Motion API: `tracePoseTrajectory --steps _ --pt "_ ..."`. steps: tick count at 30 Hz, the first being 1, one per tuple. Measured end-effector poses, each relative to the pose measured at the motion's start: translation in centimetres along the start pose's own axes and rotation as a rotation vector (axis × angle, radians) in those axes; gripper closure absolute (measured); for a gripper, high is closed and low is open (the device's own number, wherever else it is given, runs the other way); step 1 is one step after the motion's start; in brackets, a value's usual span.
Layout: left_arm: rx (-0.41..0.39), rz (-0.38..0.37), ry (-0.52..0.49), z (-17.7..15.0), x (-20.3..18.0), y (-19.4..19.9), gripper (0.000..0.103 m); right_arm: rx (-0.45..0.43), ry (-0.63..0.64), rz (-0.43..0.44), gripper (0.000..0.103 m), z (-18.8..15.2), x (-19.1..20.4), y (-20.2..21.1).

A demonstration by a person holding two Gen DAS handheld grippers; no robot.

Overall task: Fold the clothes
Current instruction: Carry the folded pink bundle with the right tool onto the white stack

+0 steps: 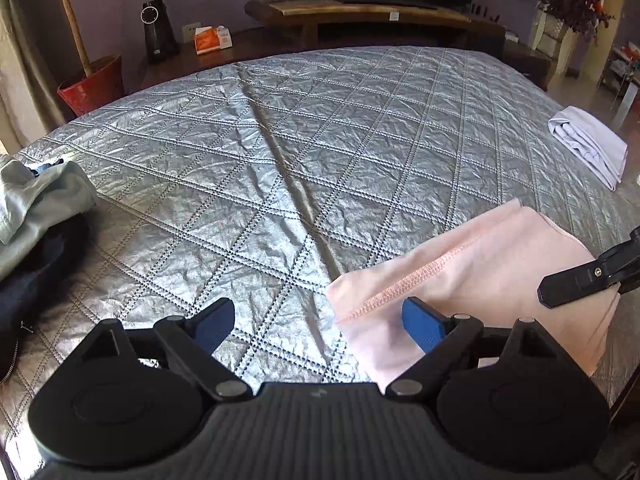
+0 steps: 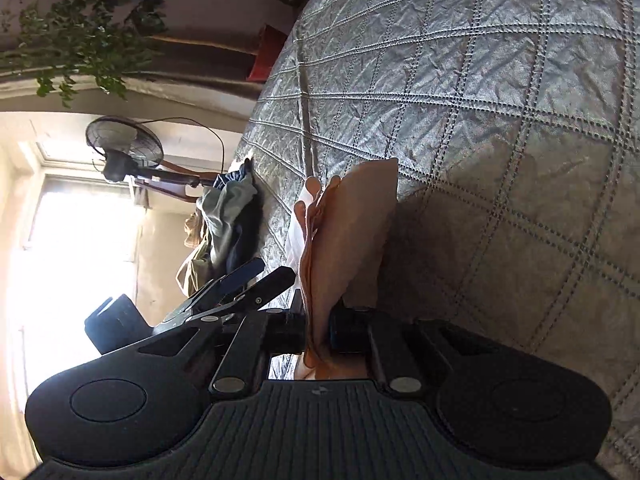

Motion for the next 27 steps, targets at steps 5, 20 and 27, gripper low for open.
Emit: tracePoseTrajectory --steps 5,20,27 --pt "-0.053 -0.024 0.097 1.2 1.0 0.7 0.016 -0.195 -0.107 0.116 0.091 2.1 0.3 4.4" --pt "-0.022 -0.046 0.05 0.8 -1.1 -0.7 0.02 -1.171 -0.588 0.386 0.09 14.4 -13.3 26.6" --pt "0.006 -0.053 -0.003 0.2 -2.4 -1.6 0.021 -1.267 -0.823 0.186 0.087 13.7 -20.9 24.3"
Point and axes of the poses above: each gripper's, at about its wrist camera, not at the fingertips, and y roughly against the way its jaws point, x to its left, z to its top, the point moved 10 cm from there along -y, roughly the way its jaws point, and after that the axes turned 8 degrees about -z, right-handed, at the moved point
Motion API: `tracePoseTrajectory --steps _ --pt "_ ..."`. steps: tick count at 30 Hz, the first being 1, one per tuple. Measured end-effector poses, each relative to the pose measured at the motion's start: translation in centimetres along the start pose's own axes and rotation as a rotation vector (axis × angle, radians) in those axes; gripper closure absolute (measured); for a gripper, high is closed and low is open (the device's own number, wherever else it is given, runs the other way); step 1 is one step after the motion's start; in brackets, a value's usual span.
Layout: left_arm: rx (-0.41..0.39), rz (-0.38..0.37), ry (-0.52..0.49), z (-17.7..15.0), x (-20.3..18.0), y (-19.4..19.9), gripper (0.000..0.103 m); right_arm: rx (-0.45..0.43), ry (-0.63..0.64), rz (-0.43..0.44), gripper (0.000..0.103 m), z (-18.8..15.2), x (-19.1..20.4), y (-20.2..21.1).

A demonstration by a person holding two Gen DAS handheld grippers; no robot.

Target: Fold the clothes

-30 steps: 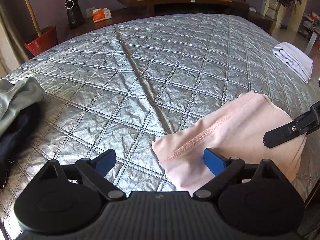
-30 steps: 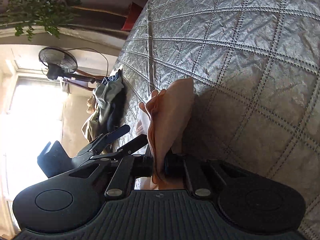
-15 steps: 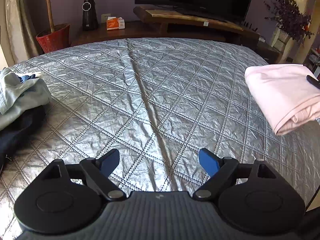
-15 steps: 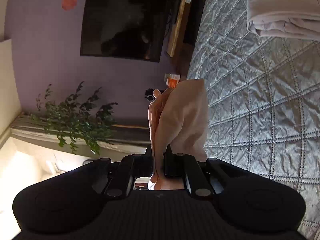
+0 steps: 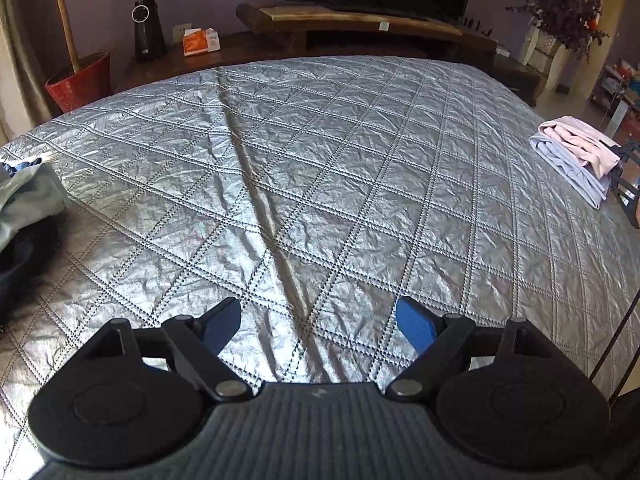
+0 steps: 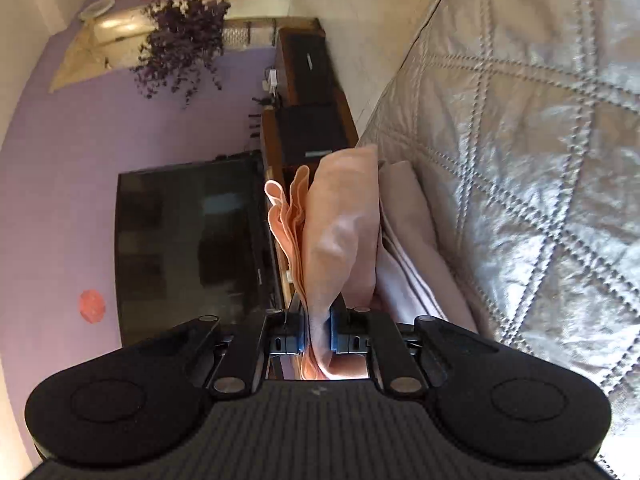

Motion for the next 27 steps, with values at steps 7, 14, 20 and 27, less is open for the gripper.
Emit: tracePoseTrajectory --steps 7,14,20,27 --pt "0.01 0.001 0.006 0.0 -0.1 -0.2 0.019 0.019 0.396 -0.235 0.059 -0.7 0.3 1.1" --pt "0.048 -0.026 -0.019 -0.5 -1.4 -0.7 0.016 -0.219 1.26 -0.384 0.052 -3.1 8.0 4.3" --pt "0.079 -0.039 -0.02 -0.7 -2.5 -1.0 0.015 -0.048 1.579 -0.64 0.036 -5.3 7.9 -1.7" --pt "0.058 -0.094 -0.062 -0.2 -5.2 1.0 0.014 0.058 1.478 -0.637 0.03 -7.1 6.6 3.9"
Point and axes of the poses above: each gripper's, at about its wrist camera, not at the fingertips, and y roughly against the way its jaws point, x to its left, z to its top, the point moved 10 cm from there along -y, roughly the way its jaws point, and after that the axes turned 8 degrees about -z, right-handed, at the moved point
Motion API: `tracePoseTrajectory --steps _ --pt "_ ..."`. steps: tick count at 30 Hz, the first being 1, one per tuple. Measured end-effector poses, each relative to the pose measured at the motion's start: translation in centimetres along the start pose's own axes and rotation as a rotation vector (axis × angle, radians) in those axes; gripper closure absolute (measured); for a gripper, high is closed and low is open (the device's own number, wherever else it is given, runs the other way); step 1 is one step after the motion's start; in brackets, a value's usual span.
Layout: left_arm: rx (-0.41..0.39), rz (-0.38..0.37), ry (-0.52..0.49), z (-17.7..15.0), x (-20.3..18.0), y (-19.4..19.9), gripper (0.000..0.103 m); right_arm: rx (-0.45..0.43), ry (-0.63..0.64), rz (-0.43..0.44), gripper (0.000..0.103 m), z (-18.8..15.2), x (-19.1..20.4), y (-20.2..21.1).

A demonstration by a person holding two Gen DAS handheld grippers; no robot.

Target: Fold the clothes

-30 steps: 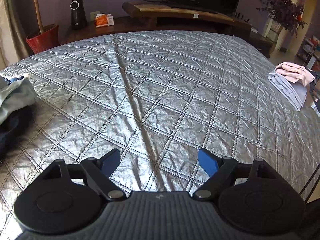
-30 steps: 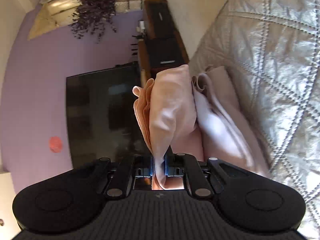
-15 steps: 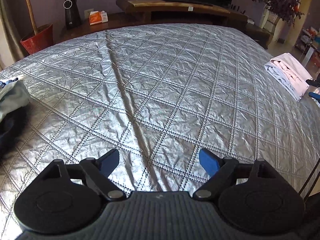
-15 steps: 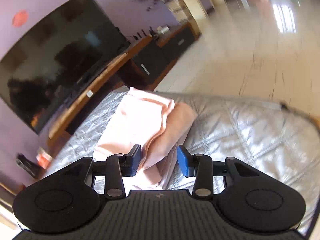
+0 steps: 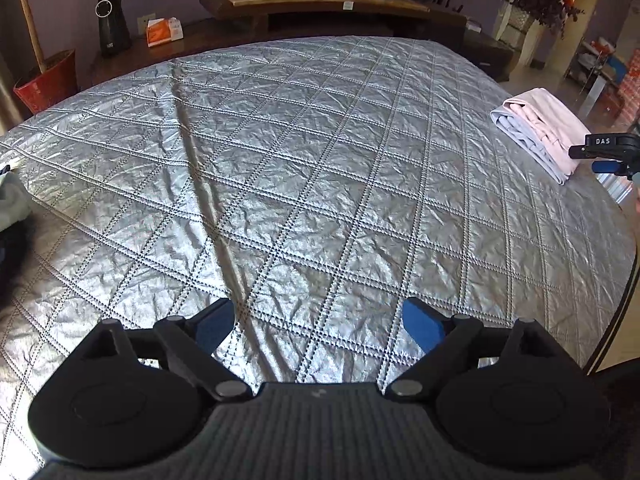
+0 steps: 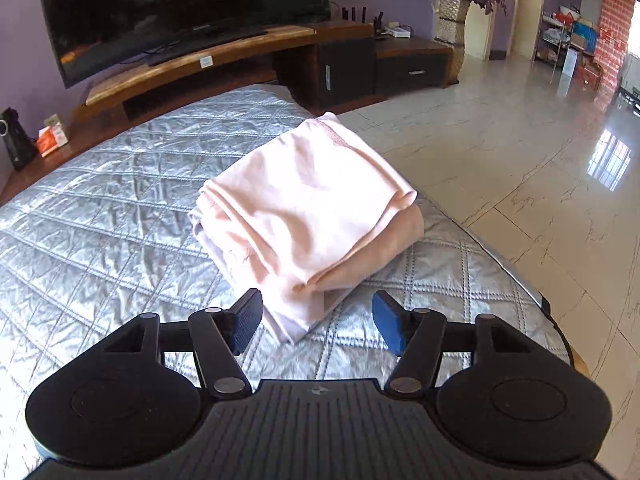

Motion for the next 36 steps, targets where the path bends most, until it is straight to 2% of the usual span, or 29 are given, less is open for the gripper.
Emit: tracePoseTrajectory --steps 2,4,6,8,9,10,11,13,15,16,19,22,23,28,36 --pt "-0.019 -0.025 -0.029 0.1 -1.8 1.1 0.011 -0.02 0.004 0.026 0.025 -1.9 -0.1 3.2" --pt "-0.035 -0.048 -0.056 -0.1 -4.0 2.3 0.008 -0.036 -0.066 -0.009 0.019 -4.1 -1.8 6.5" --pt "-0.058 -0.066 -0.067 -0.7 -6.4 3.6 0.007 -0.044 -0.132 -0.05 0.018 -6.2 -3.7 9.8" --pt "-0.075 -0.089 -0.073 -1.8 -8.9 5.0 0.005 0.016 -0.165 -0.024 0.018 -8.4 -4.9 12.4" --pt "-0.084 -0.097 -0.077 -2.4 -10.3 5.8 0.005 0.029 -0.156 -0.024 0.018 -9.4 -5.3 13.7" --pt "-0.09 -0.101 -0.081 -2.9 -11.5 6.4 0.004 0.018 -0.127 -0.063 0.018 -10.2 -5.6 15.0" --pt "-0.1 -0.105 -0.08 -3.5 -12.7 7.2 0.003 0.004 -0.096 -0.107 0.018 -11.0 -5.9 16.4" --pt "-0.121 -0.118 -0.075 -4.6 -15.0 8.8 0.002 -0.044 -0.012 -0.124 0.018 -12.2 -5.5 19.3" --pt "-0.148 -0.152 -0.059 -5.8 -17.4 10.6 0.001 -0.078 0.019 -0.109 0.016 -12.7 -5.2 22.0" --pt "-0.156 -0.156 -0.064 -6.3 -18.5 11.4 0.001 -0.095 0.033 -0.1 0.013 -13.0 -5.0 23.3" --pt "-0.182 -0.147 -0.103 -7.2 -21.6 13.6 0.001 -0.101 0.007 -0.044 0.011 -13.4 -5.3 26.3" --pt "-0.226 -0.101 -0.161 -7.2 -24.1 16.1 0.001 -0.146 -0.026 -0.049 0.006 -13.2 -6.6 28.7" --pt "-0.244 -0.085 -0.162 -7.0 -24.6 17.0 0.001 -0.152 -0.031 -0.066 0.0 -13.3 -7.2 29.2" --pt "-0.22 -0.092 -0.074 -7.6 -25.7 19.5 0.001 -0.153 -0.019 -0.134 0.0 -14.5 -9.6 31.5" --pt "-0.216 -0.068 -0.084 -11.8 -28.0 22.3 0.001 -0.16 -0.021 -0.082 0.0 -17.2 -10.5 35.1"
Point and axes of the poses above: each gripper's, at about its wrist camera, not at the fingertips, and y roughly against the way its jaws point, x to its left, z to its top, the point moved 10 cm from there along -y, roughly the way its jaws point, and after that the axes turned 8 degrees about -z, right-handed, at the moved point
